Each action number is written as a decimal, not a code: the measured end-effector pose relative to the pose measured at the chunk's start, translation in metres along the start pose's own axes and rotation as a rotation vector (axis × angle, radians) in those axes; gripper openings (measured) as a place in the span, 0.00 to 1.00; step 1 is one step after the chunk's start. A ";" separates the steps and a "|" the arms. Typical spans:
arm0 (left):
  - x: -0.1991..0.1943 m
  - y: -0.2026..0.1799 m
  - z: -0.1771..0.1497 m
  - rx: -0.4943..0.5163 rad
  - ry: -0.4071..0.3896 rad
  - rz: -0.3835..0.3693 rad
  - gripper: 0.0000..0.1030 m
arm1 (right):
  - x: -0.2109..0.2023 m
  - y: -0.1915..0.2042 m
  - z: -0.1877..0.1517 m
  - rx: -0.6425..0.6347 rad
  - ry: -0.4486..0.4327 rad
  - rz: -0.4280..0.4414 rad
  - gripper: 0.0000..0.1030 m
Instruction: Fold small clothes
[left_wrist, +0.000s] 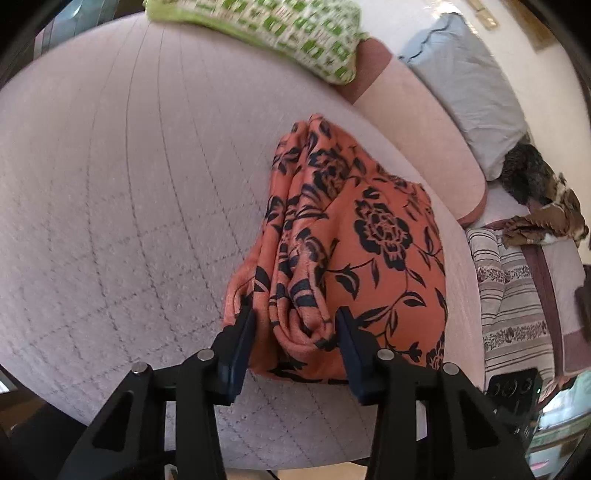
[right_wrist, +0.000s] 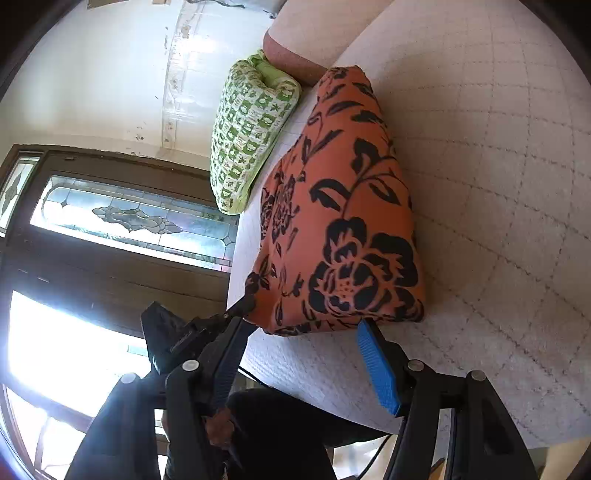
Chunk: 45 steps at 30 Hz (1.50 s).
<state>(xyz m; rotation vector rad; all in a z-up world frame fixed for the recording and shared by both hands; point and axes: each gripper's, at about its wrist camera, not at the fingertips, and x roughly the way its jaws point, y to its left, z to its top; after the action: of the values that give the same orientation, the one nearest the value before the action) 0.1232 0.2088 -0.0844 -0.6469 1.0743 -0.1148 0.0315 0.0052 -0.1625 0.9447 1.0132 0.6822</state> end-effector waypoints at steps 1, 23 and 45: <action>0.005 0.004 0.002 -0.026 0.018 0.007 0.43 | 0.002 -0.001 0.000 0.006 0.009 0.005 0.64; 0.007 0.006 -0.024 -0.044 -0.049 0.052 0.17 | 0.018 0.012 0.002 -0.072 0.048 -0.010 0.64; -0.017 -0.060 0.068 0.179 -0.151 0.089 0.50 | 0.076 0.006 0.047 -0.083 0.103 -0.075 0.81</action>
<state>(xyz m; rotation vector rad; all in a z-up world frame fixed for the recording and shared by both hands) 0.1851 0.1961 -0.0180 -0.4382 0.9340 -0.0827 0.1044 0.0553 -0.1770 0.8023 1.0973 0.7100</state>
